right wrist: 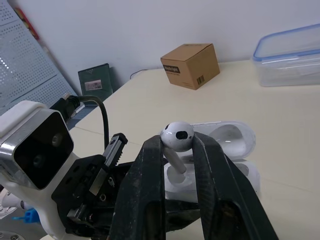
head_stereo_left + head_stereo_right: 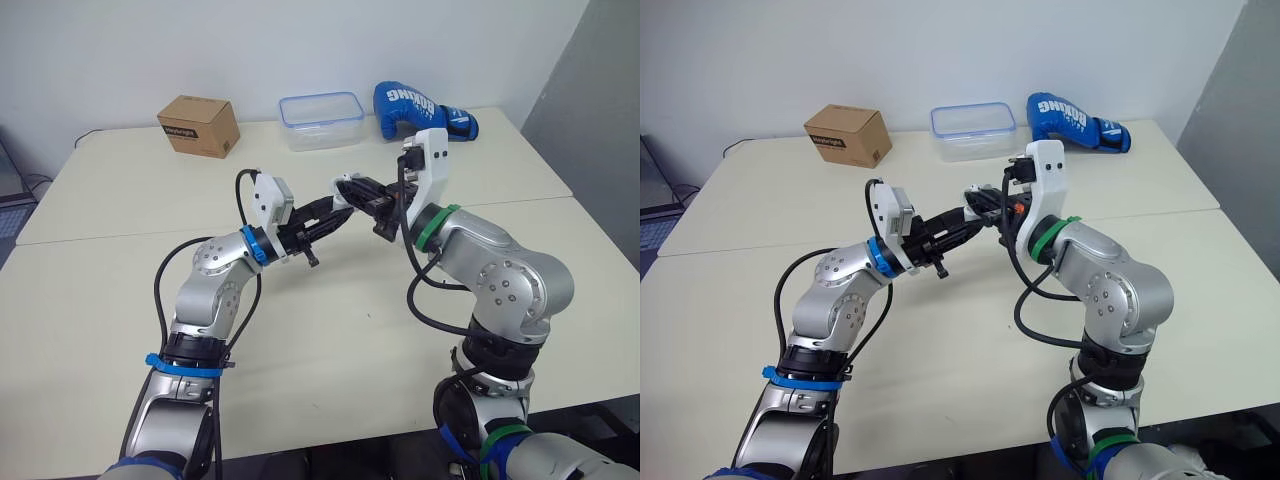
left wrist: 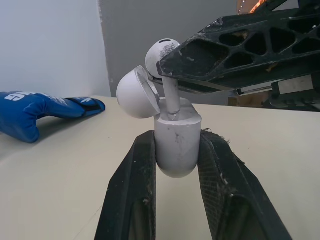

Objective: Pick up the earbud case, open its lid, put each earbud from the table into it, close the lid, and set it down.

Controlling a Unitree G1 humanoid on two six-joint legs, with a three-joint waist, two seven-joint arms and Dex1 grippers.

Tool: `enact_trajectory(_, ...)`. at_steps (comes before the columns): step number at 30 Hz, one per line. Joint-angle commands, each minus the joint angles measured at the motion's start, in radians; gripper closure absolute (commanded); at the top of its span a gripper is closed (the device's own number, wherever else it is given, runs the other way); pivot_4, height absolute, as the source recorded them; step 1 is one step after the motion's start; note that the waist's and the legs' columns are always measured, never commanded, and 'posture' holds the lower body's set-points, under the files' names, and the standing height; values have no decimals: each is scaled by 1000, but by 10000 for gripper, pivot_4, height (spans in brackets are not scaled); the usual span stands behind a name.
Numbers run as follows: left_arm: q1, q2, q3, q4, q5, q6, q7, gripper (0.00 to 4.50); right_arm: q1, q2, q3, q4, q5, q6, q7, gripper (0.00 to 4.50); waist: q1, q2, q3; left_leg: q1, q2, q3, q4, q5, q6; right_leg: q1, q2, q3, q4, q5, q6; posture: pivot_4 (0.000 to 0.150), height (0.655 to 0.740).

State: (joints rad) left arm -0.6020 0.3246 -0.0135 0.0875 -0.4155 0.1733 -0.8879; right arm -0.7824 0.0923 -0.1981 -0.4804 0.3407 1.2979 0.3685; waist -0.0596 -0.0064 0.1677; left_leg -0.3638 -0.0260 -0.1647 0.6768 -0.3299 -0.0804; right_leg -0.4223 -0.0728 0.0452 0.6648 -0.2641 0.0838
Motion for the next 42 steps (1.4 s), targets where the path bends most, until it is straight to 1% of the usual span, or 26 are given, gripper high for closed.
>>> enact_trajectory(1, -25, -10, 5, -20, -10, 0, 6, 36889, -2, 4, 6, -12, 45, -23, -21, 40904, 0, 0, 0, 0, 0, 0, 0, 0, 0, 0, 0, 0, 0, 0, 0, 1500, 7400)
enact_trajectory(10, -48, -29, 8, -11, -12, 9, 14, 36889, 10, 16, 17, -15, 94, -27, -86, 40904, 0, 0, 0, 0, 0, 0, 0, 0, 0, 0, 0, 0, 0, 0, 0, 1500, 7400)
enact_trajectory(12, -51, -31, 8, -8, -13, 8, 13, 36889, 13, 14, 20, -17, 106, -25, -98, 33574, 0, 0, 0, 0, 0, 0, 0, 0, 0, 0, 0, 0, 0, 0, 0, 1500, 7400)
enact_trajectory(15, -55, -32, 10, -4, -13, 5, 11, 36889, 15, 4, 24, -16, 117, -28, -111, 23835, 0, 0, 0, 0, 0, 0, 0, 0, 0, 0, 0, 0, 0, 0, 0, 1500, 7400)
enact_trajectory(19, -54, -29, 12, -4, -14, 4, 10, 36889, 17, -14, 33, -19, 143, -37, -120, 8961, 0, 0, 0, 0, 0, 0, 0, 0, 0, 0, 0, 0, 0, 0, 0, 1500, 7400)
enact_trajectory(21, -52, -28, 12, -6, -15, 4, 10, 36889, 18, -23, 35, -21, 154, -43, -121, 2819, 0, 0, 0, 0, 0, 0, 0, 0, 0, 0, 0, 0, 0, 0, 0, 1500, 7400)
enact_trajectory(33, -49, -27, 14, -8, -17, -2, 8, 36889, 18, -132, 29, -37, 215, -73, -103, 2819, 0, 0, 0, 0, 0, 0, 0, 0, 0, 0, 0, 0, 0, 0, 0, 1500, 7400)
enact_trajectory(35, -45, -26, 16, -12, -20, -1, 7, 36889, 2, -172, 29, -40, 240, -69, -75, 2819, 0, 0, 0, 0, 0, 0, 0, 0, 0, 0, 0, 0, 0, 0, 0, 1500, 7400)
enact_trajectory(37, -36, -18, 20, -26, -24, 3, 3, 36889, -36, -261, 4, -28, 298, -30, -3, 2819, 2, 0, 0, 0, 0, 0, 0, 0, 0, 0, 0, 0, -1, 0, 0, 1500, 7400)
enact_trajectory(38, -29, -11, 22, -38, -30, 9, -4, 36889, -58, -336, -7, -18, 341, -5, 63, 2819, 2, 0, 0, 0, -1, 0, 0, 0, 0, 1, 0, 0, -1, 0, 0, 1500, 7400)
enact_trajectory(41, -3, 14, 27, -72, -41, 20, -21, 36889, -96, -617, 13, 13, 436, 24, 295, 2819, 5, 0, 0, 0, -1, 0, 0, 0, 0, 1, 0, 0, -2, 0, 0, 1500, 7400)
enact_trajectory(42, 4, 22, 30, -84, -48, 28, -25, 36889, -93, -721, 41, 19, 442, -5, 387, 2819, 6, 0, 0, -1, -1, 0, -1, 0, 1, 2, 0, -1, -3, 0, 0, 1500, 7400)
